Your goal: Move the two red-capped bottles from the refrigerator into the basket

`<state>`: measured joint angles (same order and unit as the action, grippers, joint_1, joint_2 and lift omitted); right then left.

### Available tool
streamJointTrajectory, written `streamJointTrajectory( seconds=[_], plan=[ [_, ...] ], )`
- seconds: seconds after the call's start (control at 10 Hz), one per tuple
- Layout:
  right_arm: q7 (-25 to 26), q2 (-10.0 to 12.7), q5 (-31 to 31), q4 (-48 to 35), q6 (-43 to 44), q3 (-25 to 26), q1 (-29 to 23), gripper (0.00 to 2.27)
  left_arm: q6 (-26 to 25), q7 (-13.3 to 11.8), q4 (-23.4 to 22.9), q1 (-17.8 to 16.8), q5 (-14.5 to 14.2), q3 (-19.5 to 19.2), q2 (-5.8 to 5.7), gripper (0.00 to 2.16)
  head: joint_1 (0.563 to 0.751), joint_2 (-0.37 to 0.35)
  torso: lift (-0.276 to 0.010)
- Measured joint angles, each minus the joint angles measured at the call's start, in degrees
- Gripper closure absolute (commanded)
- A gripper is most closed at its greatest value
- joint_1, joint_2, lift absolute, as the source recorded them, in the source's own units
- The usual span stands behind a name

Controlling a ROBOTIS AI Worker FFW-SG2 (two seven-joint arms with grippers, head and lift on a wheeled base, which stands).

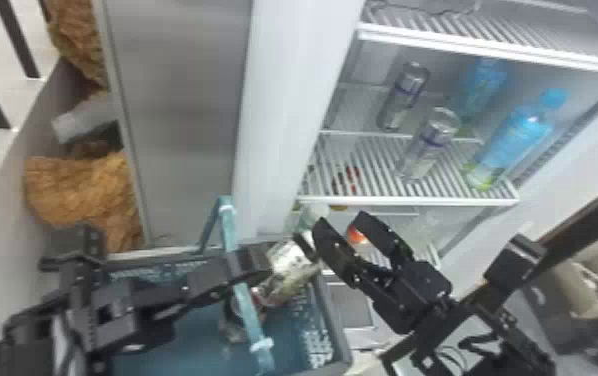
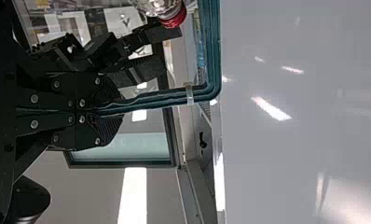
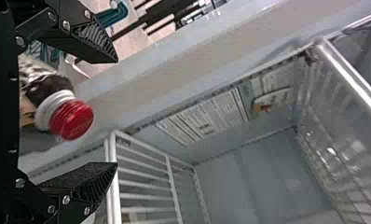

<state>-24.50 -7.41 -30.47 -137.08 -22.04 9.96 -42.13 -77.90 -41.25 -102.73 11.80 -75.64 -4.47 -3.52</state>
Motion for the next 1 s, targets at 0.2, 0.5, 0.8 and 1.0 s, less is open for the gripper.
streamJointTrajectory(
  seconds=[0.2,0.5,0.8,1.0],
  plan=[
    [-1.8,0.4,-0.1,0.2,4.3,2.1,-2.9,0.26,0.0,0.0,0.0,0.1,0.0,-0.2,-0.08,1.2,0.695,-0.334,0.0],
    [-1.8,3.6,2.0,-2.0,12.4,9.2,-9.3,0.26,0.3,-0.1,-0.1,0.4,0.0,-0.2,-0.12,1.2,0.695,-0.35,0.0],
    [-1.7,6.4,5.6,-3.7,16.4,17.3,-13.3,0.26,1.5,-0.4,-0.1,0.7,-0.3,-0.3,-0.17,1.2,0.695,-0.35,0.0],
    [-1.7,7.3,8.4,-3.2,18.3,21.7,-15.1,0.26,3.2,-0.7,-0.1,0.8,-1.5,-0.2,-0.17,1.2,0.695,-0.35,0.0]
  ],
)
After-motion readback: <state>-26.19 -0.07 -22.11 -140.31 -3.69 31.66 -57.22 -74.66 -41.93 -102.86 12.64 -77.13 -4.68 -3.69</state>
